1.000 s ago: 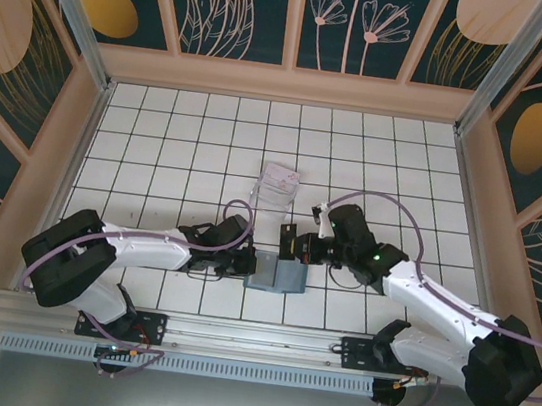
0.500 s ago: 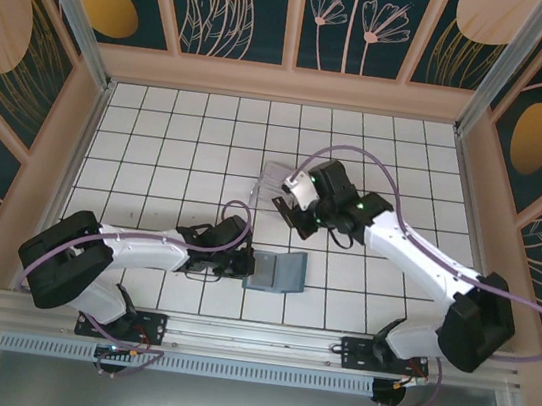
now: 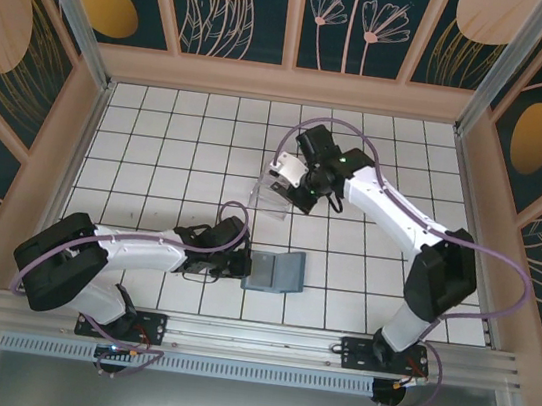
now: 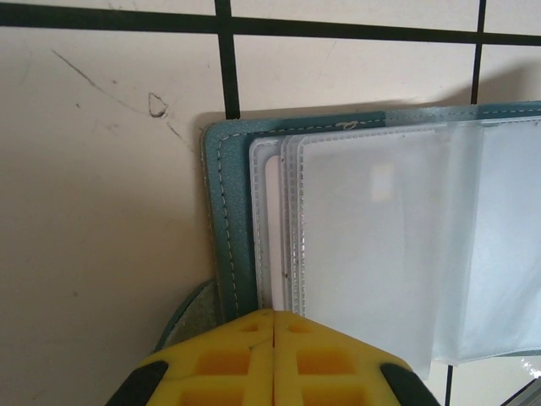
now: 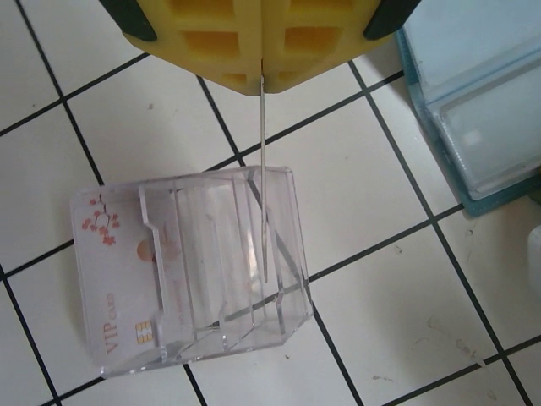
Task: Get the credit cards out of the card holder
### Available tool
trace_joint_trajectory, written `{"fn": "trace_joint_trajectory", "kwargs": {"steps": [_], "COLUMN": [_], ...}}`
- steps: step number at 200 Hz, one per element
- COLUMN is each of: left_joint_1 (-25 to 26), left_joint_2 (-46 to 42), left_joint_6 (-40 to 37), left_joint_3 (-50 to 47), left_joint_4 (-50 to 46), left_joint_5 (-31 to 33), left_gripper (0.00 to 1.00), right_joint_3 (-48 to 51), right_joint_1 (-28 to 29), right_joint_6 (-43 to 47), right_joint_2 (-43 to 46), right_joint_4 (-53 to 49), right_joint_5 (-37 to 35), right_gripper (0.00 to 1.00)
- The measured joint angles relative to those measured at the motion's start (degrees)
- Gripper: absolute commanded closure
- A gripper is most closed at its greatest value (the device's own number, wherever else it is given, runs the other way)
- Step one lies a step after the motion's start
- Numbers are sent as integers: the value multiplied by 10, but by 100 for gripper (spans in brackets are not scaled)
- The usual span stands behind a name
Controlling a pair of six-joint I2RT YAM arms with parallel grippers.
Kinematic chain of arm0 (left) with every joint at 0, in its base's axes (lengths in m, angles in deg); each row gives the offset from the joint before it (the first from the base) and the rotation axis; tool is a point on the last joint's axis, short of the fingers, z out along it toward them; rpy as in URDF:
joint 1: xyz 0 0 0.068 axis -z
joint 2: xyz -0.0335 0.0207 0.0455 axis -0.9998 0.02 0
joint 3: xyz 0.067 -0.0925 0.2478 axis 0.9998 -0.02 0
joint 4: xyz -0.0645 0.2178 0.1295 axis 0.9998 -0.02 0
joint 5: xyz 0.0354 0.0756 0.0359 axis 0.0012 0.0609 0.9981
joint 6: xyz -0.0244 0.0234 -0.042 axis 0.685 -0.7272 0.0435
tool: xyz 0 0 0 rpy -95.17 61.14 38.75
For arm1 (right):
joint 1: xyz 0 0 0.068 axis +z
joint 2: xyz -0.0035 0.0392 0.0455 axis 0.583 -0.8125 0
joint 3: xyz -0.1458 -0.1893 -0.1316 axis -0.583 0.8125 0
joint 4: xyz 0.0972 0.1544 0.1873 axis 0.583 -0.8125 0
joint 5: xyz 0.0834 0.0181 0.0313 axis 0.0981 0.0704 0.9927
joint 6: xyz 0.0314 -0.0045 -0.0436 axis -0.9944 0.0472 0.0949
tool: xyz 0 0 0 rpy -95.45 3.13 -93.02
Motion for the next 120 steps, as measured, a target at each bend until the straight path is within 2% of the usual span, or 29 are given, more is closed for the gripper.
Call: {"fn": "trace_joint_trajectory", "kwargs": {"steps": [120], "left_joint_1": [0], "left_joint_2": [0], "left_joint_6": [0], "left_joint_3": [0], "left_joint_4": [-2], "left_joint_5": [0], "left_gripper": [92], "right_joint_3": [-178], "right_joint_1": [-3], "right_joint_6": [56], "right_joint_2": [-189], "right_joint_4": [-55], "right_joint_5": [19], "right_gripper": [100]}}
